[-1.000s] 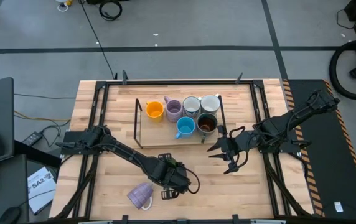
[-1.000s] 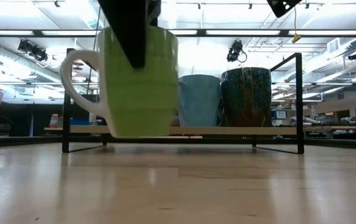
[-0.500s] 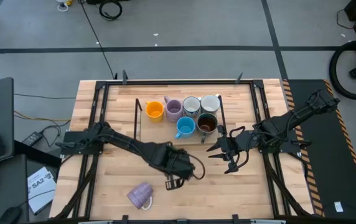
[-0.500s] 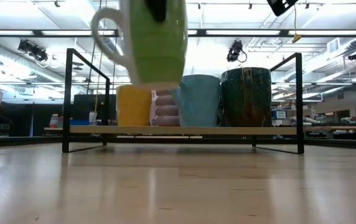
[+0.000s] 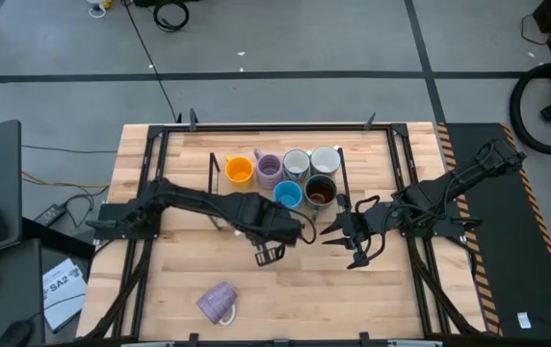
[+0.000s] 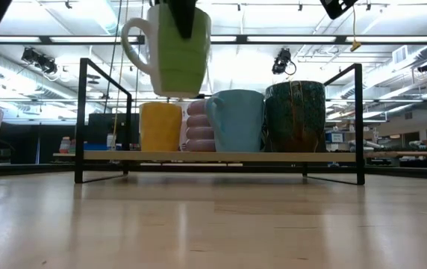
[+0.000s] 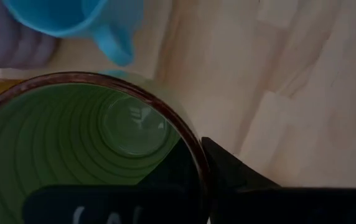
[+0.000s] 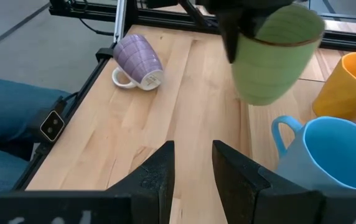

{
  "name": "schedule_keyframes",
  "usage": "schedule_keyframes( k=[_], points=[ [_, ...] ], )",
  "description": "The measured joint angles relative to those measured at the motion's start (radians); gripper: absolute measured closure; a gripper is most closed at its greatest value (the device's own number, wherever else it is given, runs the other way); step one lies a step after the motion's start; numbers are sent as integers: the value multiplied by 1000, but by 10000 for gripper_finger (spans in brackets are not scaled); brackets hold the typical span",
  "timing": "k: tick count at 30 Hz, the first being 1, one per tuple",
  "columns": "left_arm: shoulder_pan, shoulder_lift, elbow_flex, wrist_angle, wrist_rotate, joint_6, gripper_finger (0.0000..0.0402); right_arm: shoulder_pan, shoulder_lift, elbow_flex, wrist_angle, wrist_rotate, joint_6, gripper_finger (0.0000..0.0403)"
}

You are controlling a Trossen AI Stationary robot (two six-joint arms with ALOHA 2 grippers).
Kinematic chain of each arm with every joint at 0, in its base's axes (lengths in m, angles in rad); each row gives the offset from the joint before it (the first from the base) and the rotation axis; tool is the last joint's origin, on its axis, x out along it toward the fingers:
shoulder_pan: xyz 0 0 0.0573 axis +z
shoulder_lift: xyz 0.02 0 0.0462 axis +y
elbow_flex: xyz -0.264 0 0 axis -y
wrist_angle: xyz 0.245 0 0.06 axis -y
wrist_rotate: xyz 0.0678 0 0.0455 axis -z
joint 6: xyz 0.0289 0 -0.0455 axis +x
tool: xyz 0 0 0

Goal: Place coffee mugs
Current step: Put the green mug on the shelf

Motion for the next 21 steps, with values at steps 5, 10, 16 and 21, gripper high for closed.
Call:
schedule_keyframes(
  k=[5,10,16,21],
  points=[
    [39,-2,-5,-1,-24,26,375,0,0,0,-3,0,0,290],
    [78,0,-5,-1,-35,37,375,0,0,0,-3,-15,-1,290],
    [103,0,-31,0,-64,58,375,0,0,0,-3,-25,0,290],
    [109,-5,-123,-2,-62,63,375,0,0,0,-3,-27,-1,290]
  ],
)
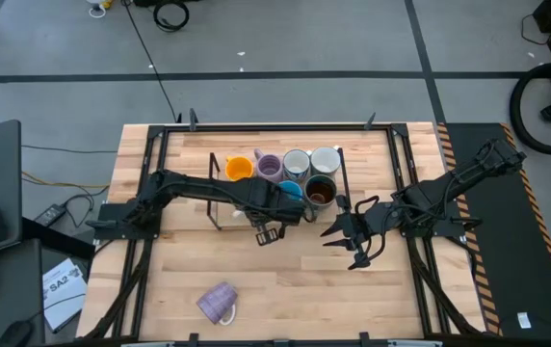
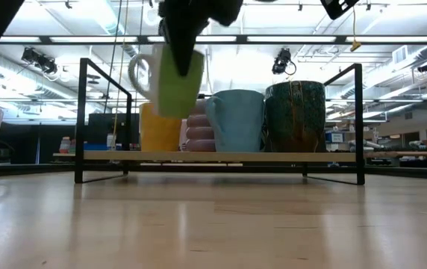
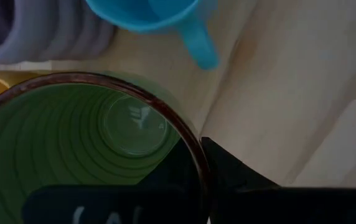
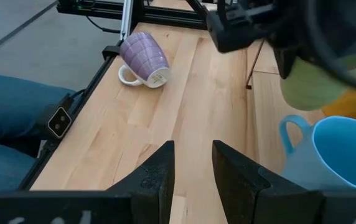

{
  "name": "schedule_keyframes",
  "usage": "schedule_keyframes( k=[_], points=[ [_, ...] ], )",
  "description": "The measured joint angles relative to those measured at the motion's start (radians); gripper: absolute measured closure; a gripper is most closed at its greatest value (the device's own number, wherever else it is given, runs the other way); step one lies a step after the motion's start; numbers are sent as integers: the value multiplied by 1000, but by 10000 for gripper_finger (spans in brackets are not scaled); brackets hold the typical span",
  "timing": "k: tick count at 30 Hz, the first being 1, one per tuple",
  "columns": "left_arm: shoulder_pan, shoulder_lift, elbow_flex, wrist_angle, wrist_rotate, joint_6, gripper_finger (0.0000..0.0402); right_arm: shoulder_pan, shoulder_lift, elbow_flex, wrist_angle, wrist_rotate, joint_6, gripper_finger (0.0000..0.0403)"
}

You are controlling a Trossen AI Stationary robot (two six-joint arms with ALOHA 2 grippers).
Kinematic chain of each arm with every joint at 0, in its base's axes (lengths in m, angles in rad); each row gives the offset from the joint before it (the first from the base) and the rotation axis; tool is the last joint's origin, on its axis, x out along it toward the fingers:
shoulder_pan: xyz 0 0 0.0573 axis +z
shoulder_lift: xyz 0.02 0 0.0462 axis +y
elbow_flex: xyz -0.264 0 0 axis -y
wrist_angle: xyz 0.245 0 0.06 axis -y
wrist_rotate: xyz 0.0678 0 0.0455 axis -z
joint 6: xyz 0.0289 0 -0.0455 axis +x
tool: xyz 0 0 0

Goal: Place coffee mugs
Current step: Put the green mug on the shelf

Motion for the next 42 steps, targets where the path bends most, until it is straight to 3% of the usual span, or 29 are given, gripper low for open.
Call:
schedule_keyframes(
  k=[12,32,42],
  points=[
    [32,-2,-94,101,19,72,375,0,0,0,4,0,-14,290],
    [90,-2,-96,221,83,70,375,0,0,0,3,0,-14,290],
    [90,-2,-96,242,82,-33,370,0,0,0,3,0,-14,290]
  ],
)
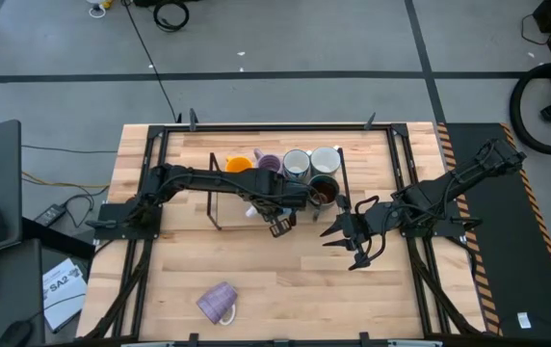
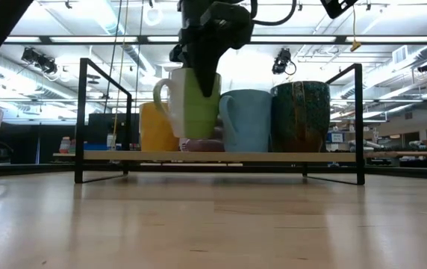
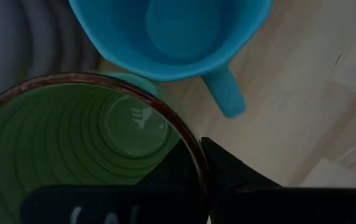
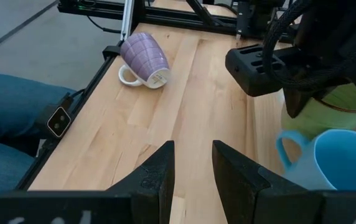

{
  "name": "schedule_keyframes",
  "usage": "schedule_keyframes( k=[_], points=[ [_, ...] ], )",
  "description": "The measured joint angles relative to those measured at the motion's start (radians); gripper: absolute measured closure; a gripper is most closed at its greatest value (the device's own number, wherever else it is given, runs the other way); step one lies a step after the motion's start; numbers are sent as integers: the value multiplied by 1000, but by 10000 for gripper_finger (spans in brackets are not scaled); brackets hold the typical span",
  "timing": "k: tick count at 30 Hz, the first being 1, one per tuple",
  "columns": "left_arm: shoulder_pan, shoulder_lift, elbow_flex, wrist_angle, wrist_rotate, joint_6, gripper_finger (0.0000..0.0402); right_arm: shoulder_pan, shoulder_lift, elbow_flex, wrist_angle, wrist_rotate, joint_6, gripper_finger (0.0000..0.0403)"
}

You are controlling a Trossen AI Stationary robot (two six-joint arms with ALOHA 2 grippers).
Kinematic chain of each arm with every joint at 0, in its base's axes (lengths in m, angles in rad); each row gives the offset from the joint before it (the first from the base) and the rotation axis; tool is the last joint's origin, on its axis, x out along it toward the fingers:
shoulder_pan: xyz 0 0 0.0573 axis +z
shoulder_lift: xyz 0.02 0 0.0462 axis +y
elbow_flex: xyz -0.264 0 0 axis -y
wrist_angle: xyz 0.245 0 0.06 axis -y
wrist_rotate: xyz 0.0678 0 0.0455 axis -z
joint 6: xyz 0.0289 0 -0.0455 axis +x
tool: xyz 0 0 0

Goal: Place coffee mugs
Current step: Put the green mug on the shelf

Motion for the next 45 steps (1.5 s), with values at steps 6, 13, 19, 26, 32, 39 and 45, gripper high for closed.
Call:
schedule_keyframes(
  k=[6,13,19,26,32,39,45],
  points=[
    [0,0,0,10,0,-2,364,0,0,0,0,0,0,290],
    [0,5,0,15,-1,-2,364,0,0,0,0,0,0,290],
    [1,24,0,9,-4,-1,363,0,0,0,0,0,0,290],
    [2,32,0,16,-2,26,363,0,0,0,4,0,-4,290],
    [2,33,0,17,-4,26,363,0,0,0,4,0,-4,290],
    [2,33,0,18,-6,28,339,0,0,0,3,0,-4,290],
    [2,33,0,18,-38,91,293,0,0,0,3,0,-4,290]
  ],
)
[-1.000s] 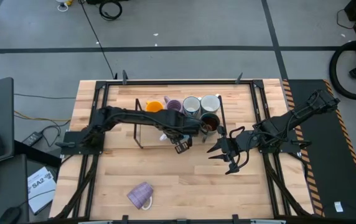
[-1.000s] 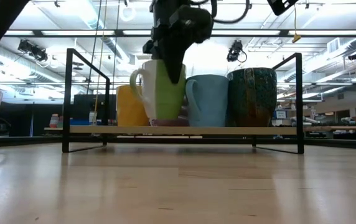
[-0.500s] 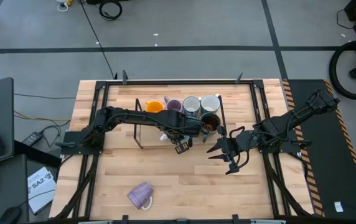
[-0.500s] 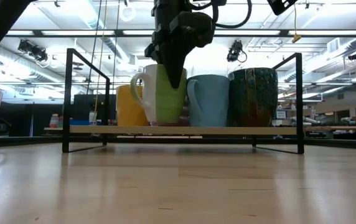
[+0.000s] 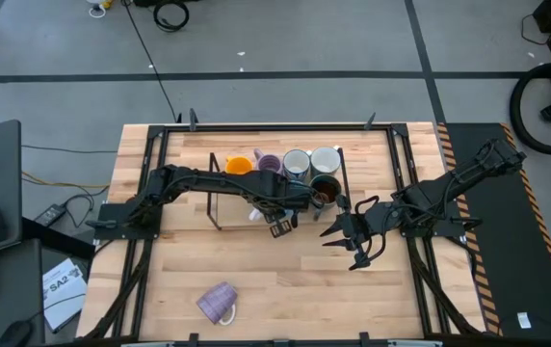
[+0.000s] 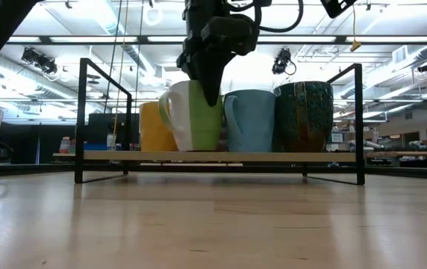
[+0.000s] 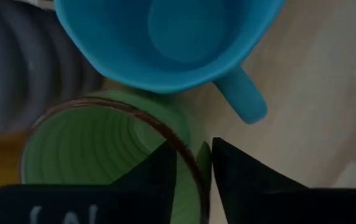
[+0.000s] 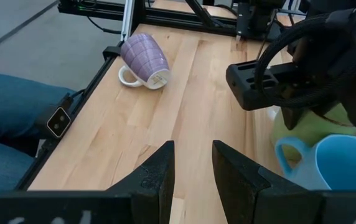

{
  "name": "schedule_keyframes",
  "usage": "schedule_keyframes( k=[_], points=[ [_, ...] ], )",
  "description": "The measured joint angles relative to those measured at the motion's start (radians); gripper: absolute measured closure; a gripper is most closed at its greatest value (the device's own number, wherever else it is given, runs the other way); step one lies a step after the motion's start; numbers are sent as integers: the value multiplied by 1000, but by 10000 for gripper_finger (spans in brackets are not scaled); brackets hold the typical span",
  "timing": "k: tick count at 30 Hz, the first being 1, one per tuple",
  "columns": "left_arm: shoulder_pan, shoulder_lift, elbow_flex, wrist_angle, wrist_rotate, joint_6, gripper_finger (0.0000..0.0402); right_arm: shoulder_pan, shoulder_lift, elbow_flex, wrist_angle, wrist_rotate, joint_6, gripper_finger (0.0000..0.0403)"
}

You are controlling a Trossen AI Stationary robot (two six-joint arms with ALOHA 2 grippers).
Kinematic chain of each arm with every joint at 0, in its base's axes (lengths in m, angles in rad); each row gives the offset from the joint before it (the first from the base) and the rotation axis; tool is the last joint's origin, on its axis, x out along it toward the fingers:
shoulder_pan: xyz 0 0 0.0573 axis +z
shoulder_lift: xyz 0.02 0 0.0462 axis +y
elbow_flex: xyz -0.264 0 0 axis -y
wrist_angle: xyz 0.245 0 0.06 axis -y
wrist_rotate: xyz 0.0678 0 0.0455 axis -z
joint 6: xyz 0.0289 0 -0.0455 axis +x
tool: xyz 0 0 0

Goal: Place coffee mugs
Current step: Put the green mug on the shelf, then put the purple mug on the shelf

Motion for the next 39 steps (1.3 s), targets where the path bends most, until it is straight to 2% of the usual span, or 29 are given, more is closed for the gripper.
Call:
schedule_keyframes(
  k=[9,15,20,29,39],
  points=[
    [-9,-18,1,-6,7,8,281,0,0,0,0,0,-4,290],
    [-38,-80,2,-16,9,-3,280,0,0,0,-2,0,-4,290],
    [-98,-153,2,-48,9,-68,280,0,0,0,-3,0,-3,290],
    [-341,-208,3,-168,17,-299,280,0,0,0,-3,0,-4,290],
    [-661,-208,3,-160,18,-527,280,0,0,0,-2,0,-3,290]
  ],
)
